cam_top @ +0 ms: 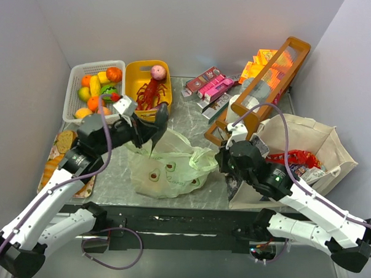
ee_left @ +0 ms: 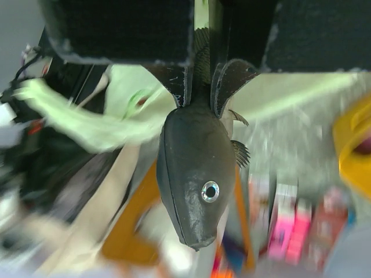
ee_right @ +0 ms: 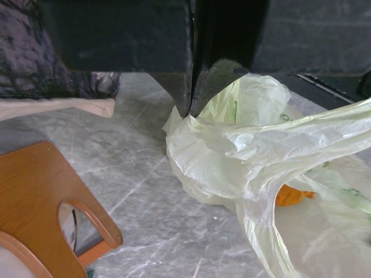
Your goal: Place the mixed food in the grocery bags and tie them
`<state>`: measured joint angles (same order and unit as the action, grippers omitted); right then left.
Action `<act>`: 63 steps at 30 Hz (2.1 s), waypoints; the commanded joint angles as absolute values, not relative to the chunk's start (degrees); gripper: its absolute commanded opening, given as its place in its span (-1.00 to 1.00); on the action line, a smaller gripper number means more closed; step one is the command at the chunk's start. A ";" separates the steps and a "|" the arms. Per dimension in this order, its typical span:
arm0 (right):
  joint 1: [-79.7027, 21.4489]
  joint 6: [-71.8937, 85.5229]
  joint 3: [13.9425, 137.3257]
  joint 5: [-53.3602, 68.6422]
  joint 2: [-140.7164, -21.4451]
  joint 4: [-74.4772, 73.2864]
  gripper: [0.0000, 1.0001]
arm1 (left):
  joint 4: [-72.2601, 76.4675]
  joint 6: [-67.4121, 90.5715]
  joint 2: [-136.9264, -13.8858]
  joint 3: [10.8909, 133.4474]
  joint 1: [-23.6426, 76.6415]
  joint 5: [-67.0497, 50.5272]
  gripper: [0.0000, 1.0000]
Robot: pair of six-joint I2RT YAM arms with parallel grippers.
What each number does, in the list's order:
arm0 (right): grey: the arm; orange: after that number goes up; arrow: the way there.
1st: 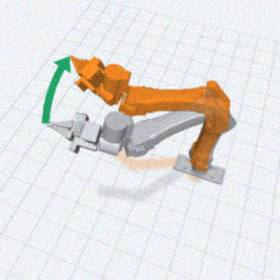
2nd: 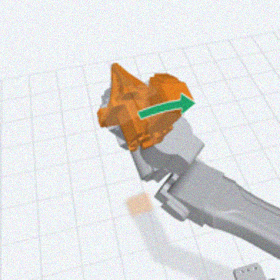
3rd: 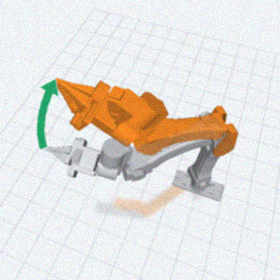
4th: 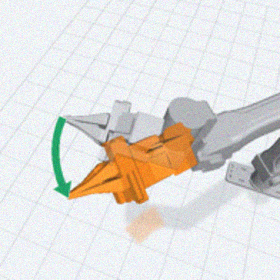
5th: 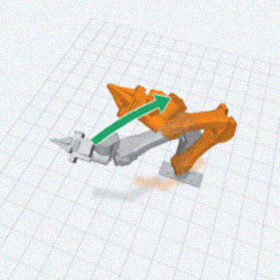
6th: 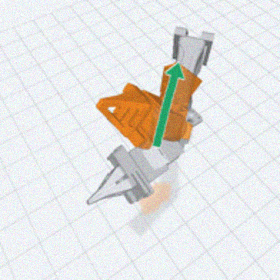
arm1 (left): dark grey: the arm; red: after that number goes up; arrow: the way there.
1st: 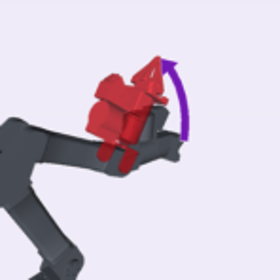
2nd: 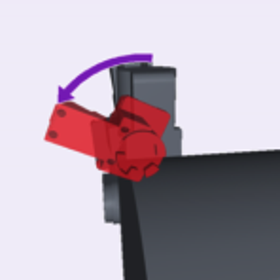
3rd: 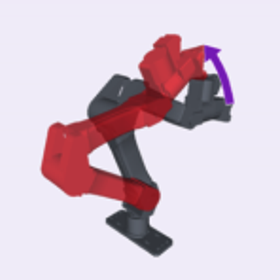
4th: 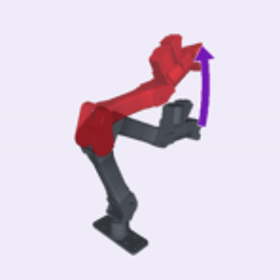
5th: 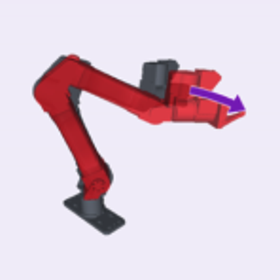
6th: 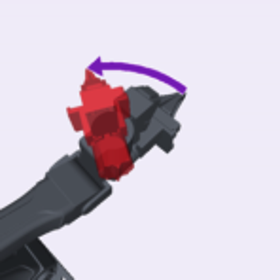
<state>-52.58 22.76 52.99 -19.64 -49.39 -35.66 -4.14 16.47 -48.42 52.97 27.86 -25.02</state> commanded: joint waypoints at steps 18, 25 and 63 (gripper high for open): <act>-52.21 24.00 53.61 -18.19 -48.08 -33.31 -1.00 | -1.58 9.49 -57.92 56.95 28.30 -28.65 -0.98; -52.21 23.99 53.44 -18.37 -48.08 -33.40 -1.00 | 1.32 8.97 -59.85 56.26 28.30 -28.49 -0.98; -47.90 23.12 57.39 -22.06 -50.80 -31.38 -1.00 | -18.89 16.53 -50.26 41.48 41.22 -11.95 -0.98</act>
<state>-48.49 24.14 53.74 -21.65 -50.98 -34.94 -15.22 15.77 -48.07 39.24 40.86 -12.53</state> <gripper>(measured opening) 0.008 0.090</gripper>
